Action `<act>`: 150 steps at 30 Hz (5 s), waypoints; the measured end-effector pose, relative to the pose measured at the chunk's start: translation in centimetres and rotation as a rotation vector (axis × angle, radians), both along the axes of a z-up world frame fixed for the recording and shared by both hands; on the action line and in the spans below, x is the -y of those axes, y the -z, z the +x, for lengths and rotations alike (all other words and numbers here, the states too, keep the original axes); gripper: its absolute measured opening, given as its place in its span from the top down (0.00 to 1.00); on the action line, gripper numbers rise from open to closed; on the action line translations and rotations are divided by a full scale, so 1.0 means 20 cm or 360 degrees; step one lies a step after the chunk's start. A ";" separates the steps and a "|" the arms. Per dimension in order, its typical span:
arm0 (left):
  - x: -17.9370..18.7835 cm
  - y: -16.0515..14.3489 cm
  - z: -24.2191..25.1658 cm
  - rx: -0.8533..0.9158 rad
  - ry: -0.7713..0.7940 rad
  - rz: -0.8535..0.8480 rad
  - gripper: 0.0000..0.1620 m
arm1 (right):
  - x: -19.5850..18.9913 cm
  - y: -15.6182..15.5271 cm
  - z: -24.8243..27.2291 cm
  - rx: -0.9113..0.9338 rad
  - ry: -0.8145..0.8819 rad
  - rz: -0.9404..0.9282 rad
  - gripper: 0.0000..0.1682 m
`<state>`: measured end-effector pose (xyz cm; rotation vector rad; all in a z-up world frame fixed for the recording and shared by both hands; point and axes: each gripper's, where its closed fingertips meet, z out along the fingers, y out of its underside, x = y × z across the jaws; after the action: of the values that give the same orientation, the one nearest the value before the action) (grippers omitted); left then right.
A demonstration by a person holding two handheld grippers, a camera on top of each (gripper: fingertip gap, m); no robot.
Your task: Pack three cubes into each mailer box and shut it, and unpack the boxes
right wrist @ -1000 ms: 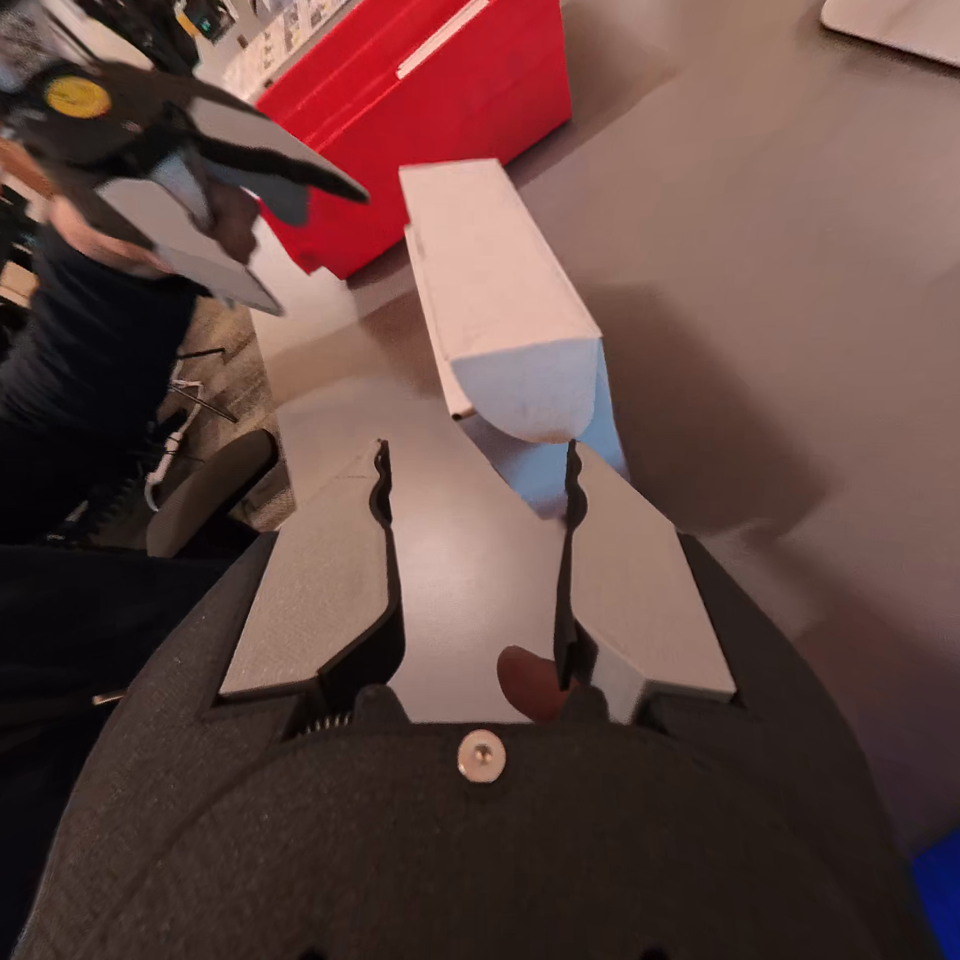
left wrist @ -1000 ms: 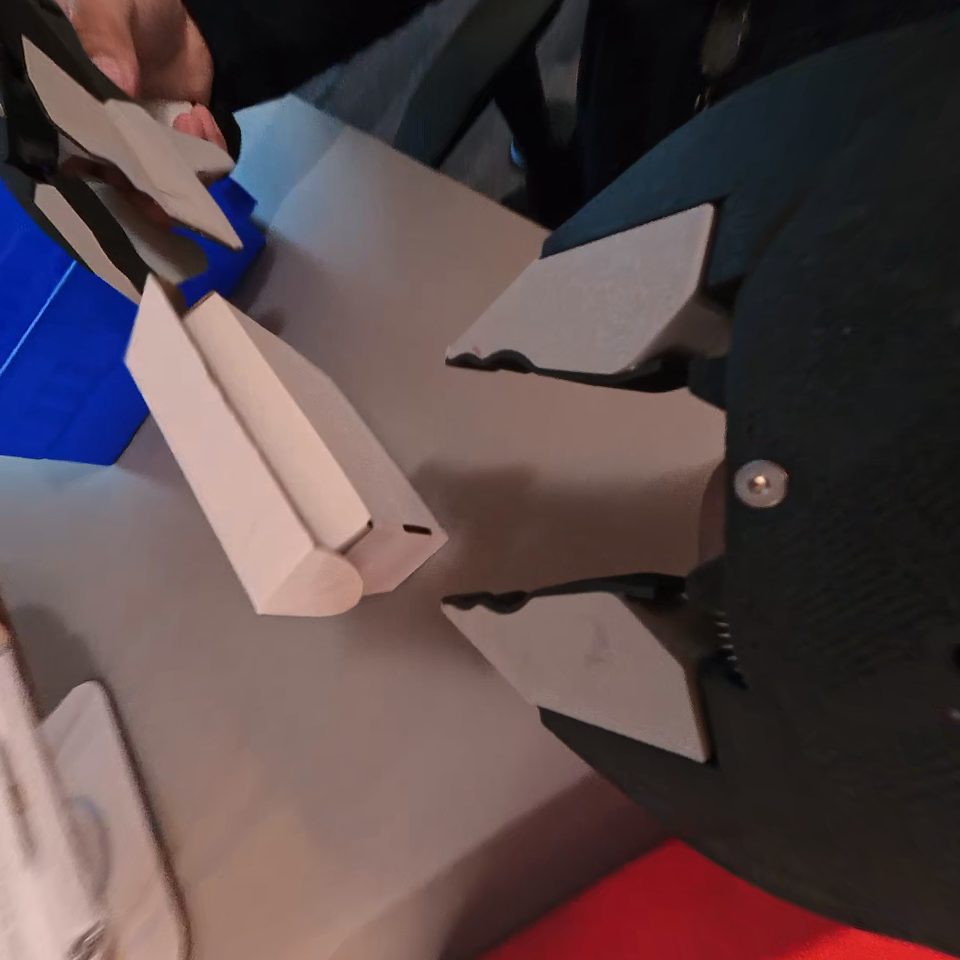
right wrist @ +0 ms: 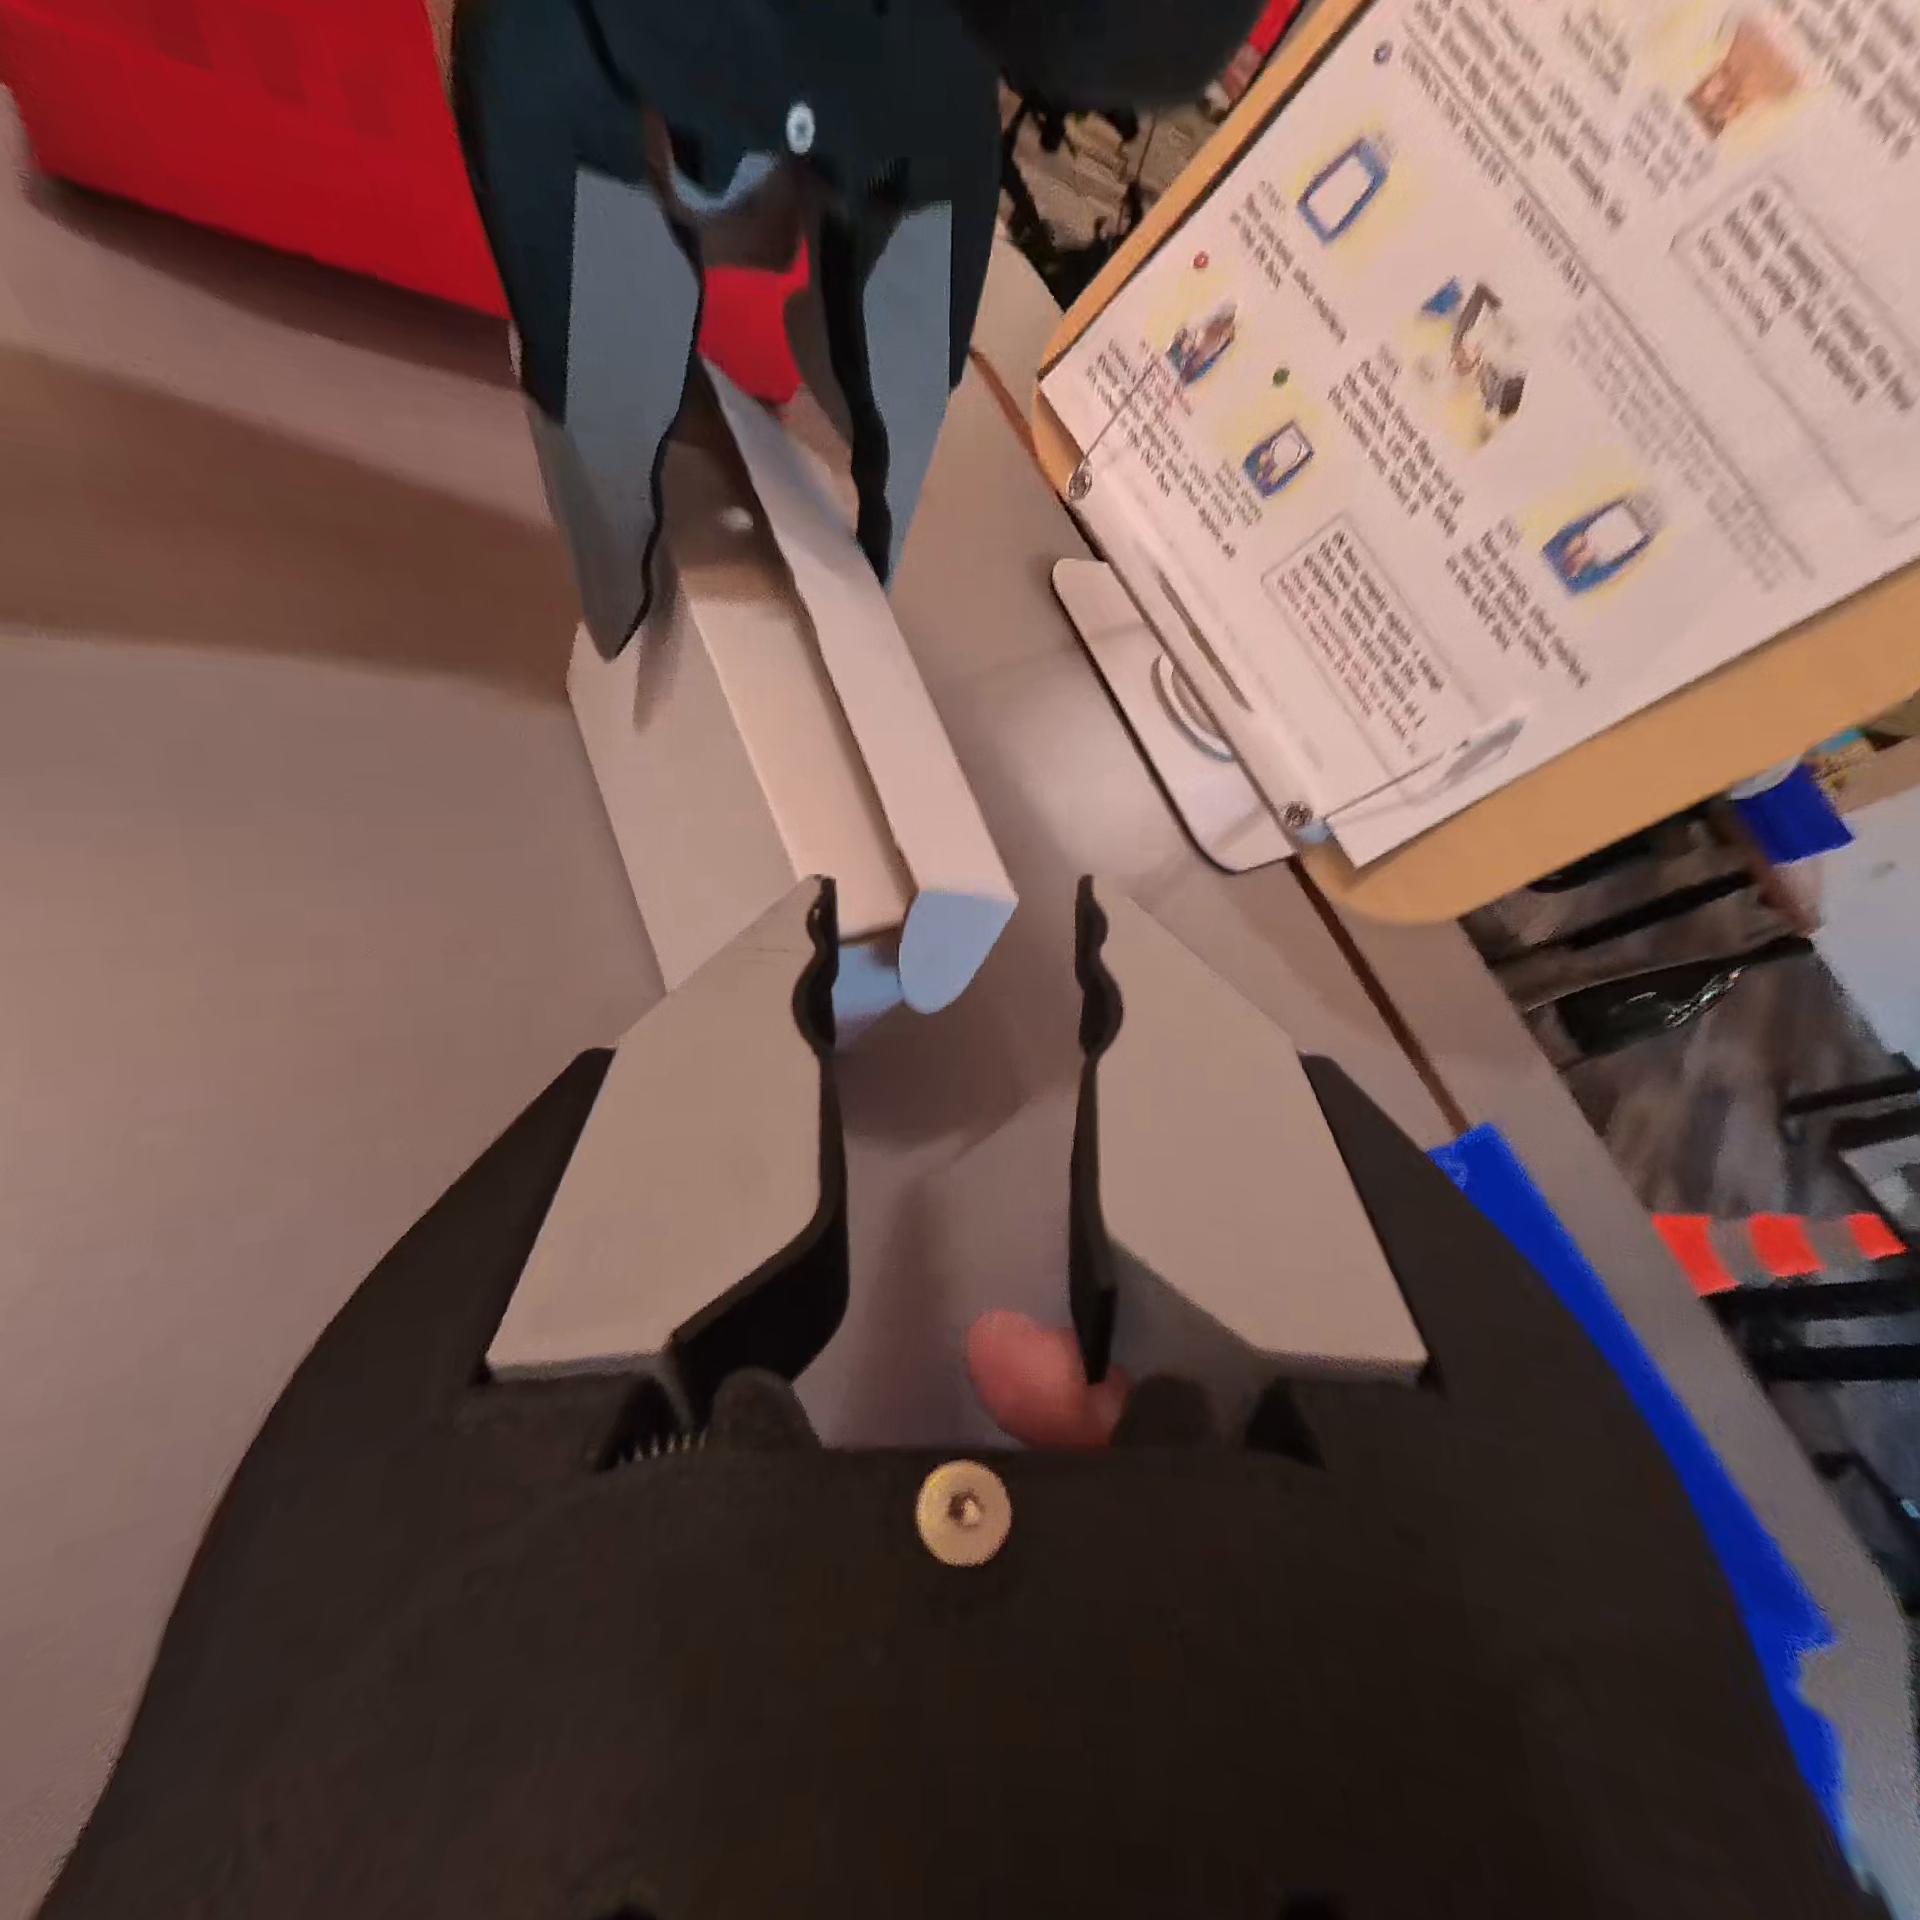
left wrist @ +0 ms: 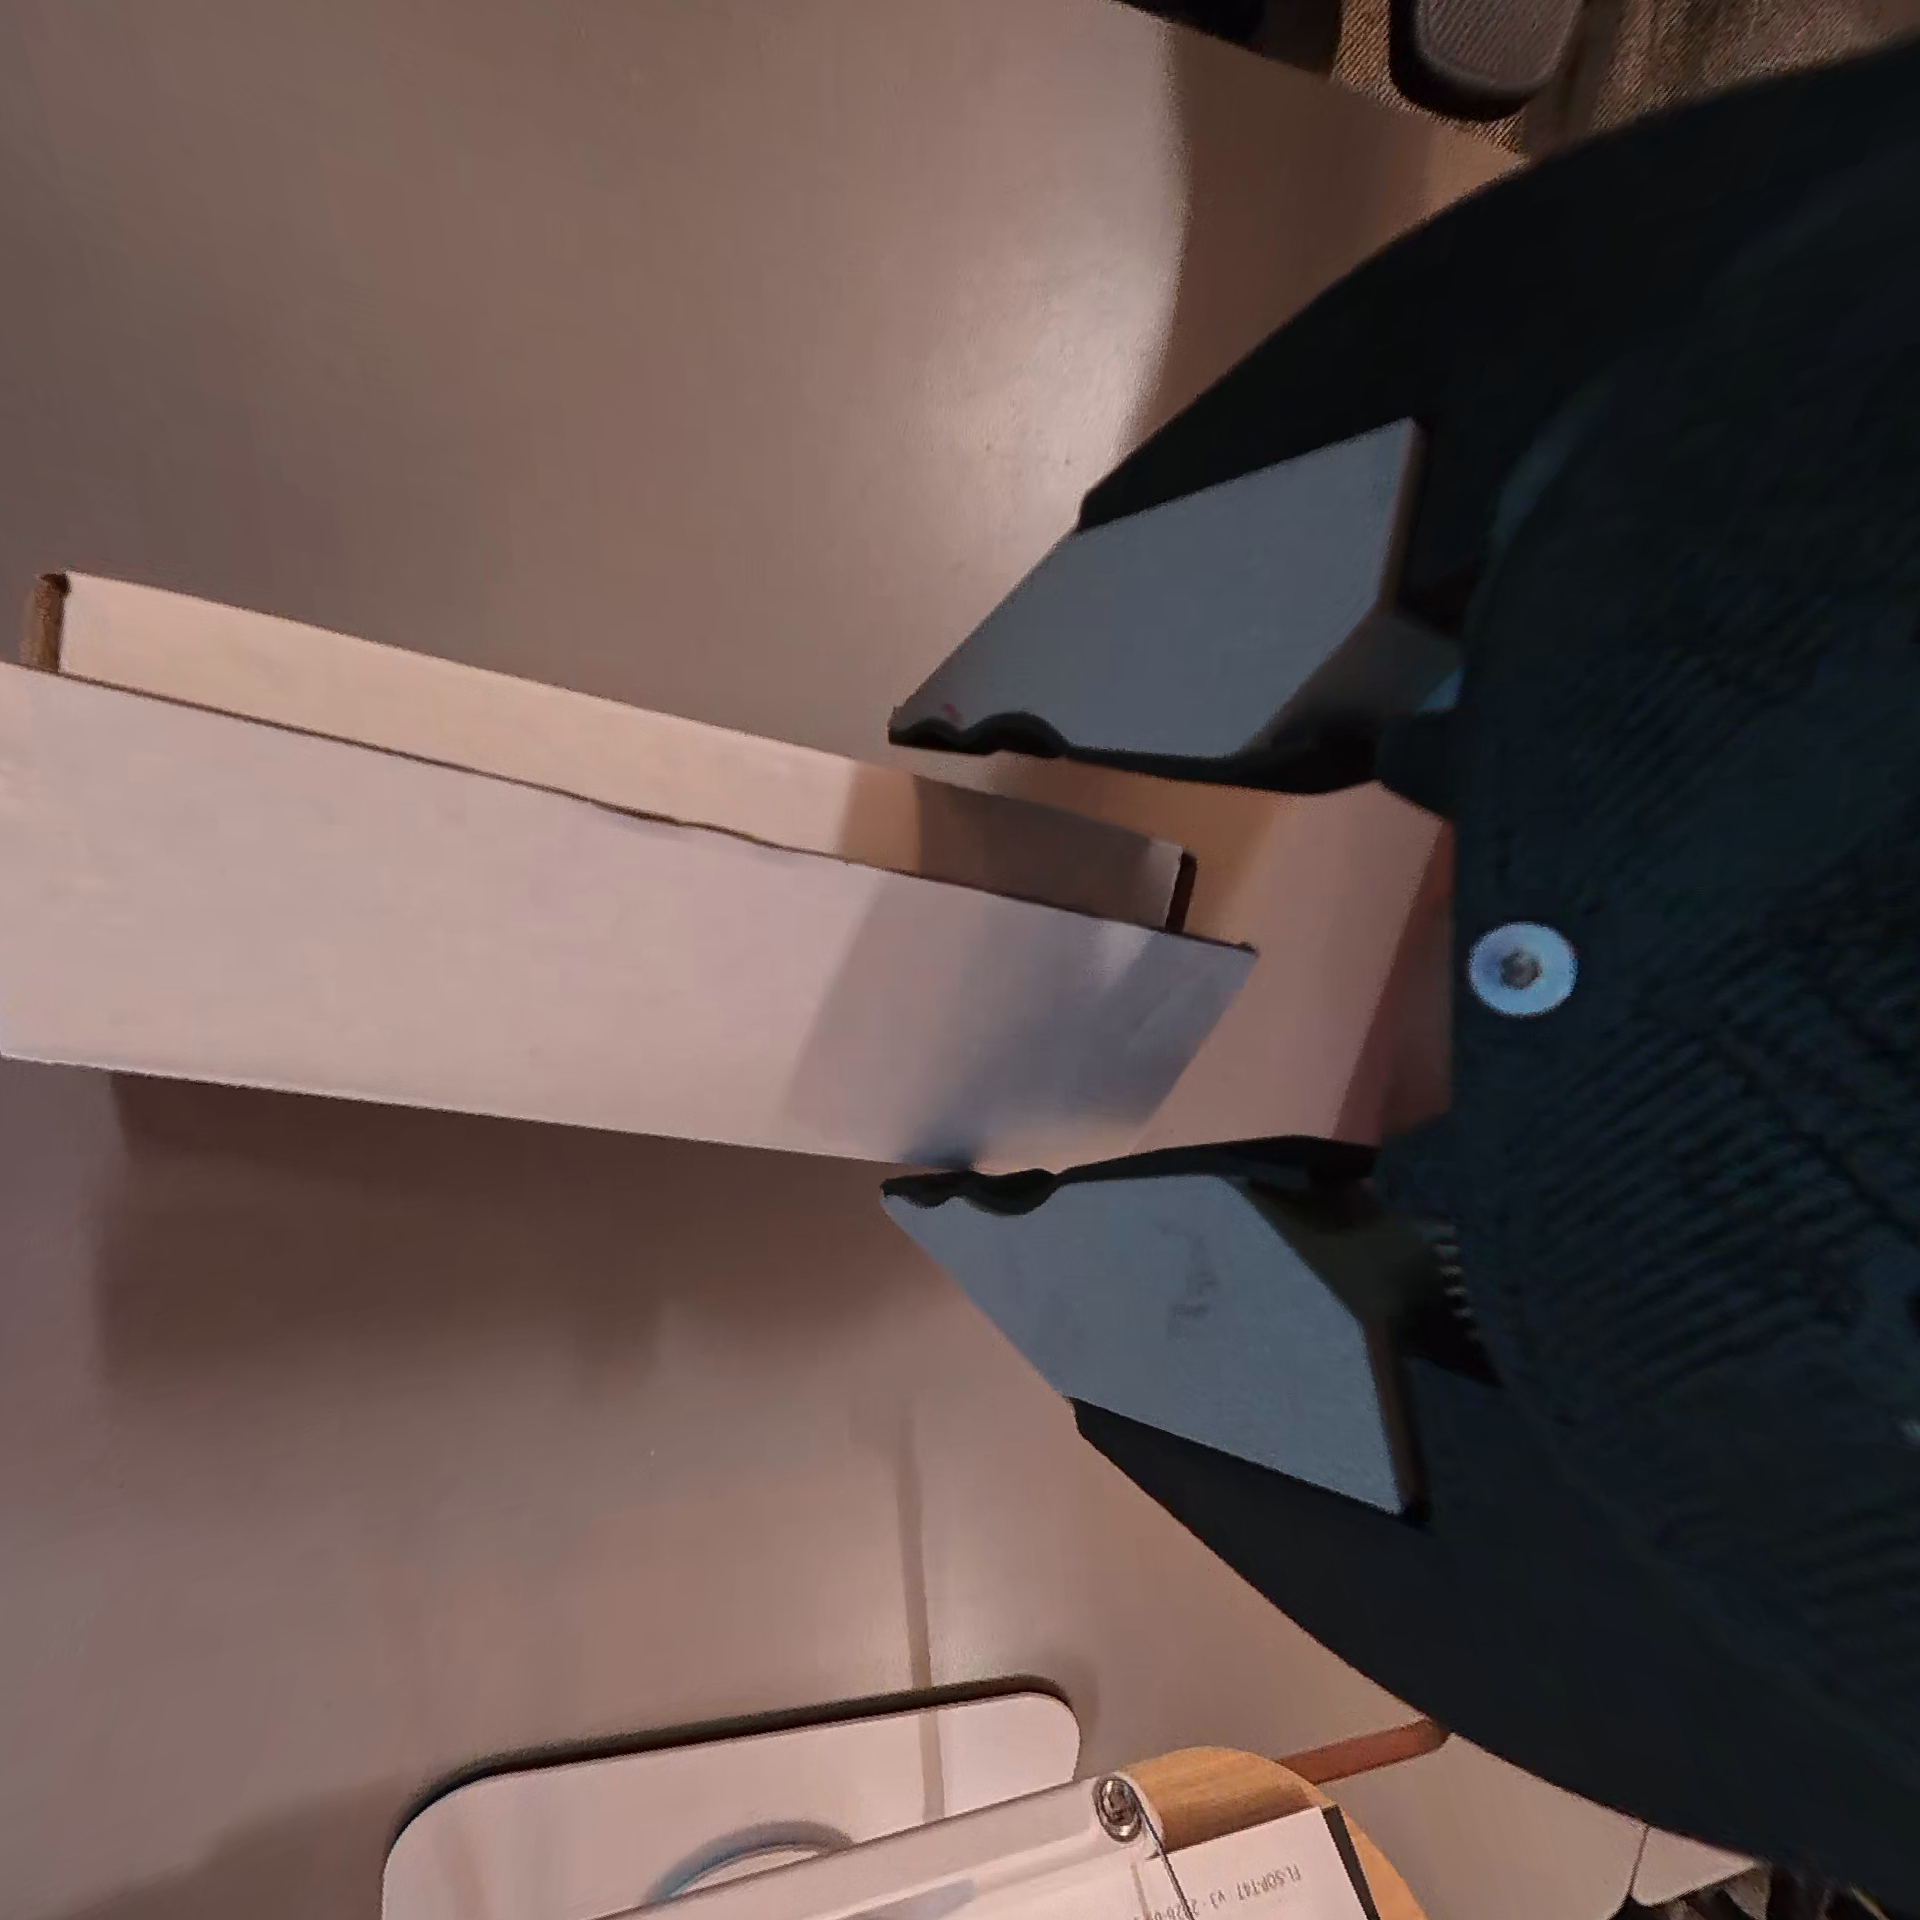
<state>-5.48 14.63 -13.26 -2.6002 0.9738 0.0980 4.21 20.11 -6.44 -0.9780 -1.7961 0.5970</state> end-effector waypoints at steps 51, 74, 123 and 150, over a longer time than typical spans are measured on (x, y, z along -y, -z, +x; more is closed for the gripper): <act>0.32 -0.31 -0.13 -0.0040 -0.0412 0.0804 0.70 | -0.01 0.15 0.05 0.0379 -0.0056 -0.0401 0.77; 0.28 -0.20 -0.10 0.0509 -0.0759 0.0715 0.98 | -0.04 0.17 -0.10 0.0825 0.0175 -0.0465 0.96; 0.24 -0.43 -0.04 0.0515 -0.0795 0.1105 0.93 | -0.11 0.11 -0.13 0.0771 0.0336 -0.1312 0.98; -0.02 -0.16 0.49 -0.0154 -0.0451 0.0629 1.00 | -0.06 0.08 -0.03 0.0827 0.0282 -0.1360 0.97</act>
<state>4.33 15.01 -10.16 -2.3592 0.5400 0.4452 3.60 21.23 -8.10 -1.9924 -1.8686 1.1110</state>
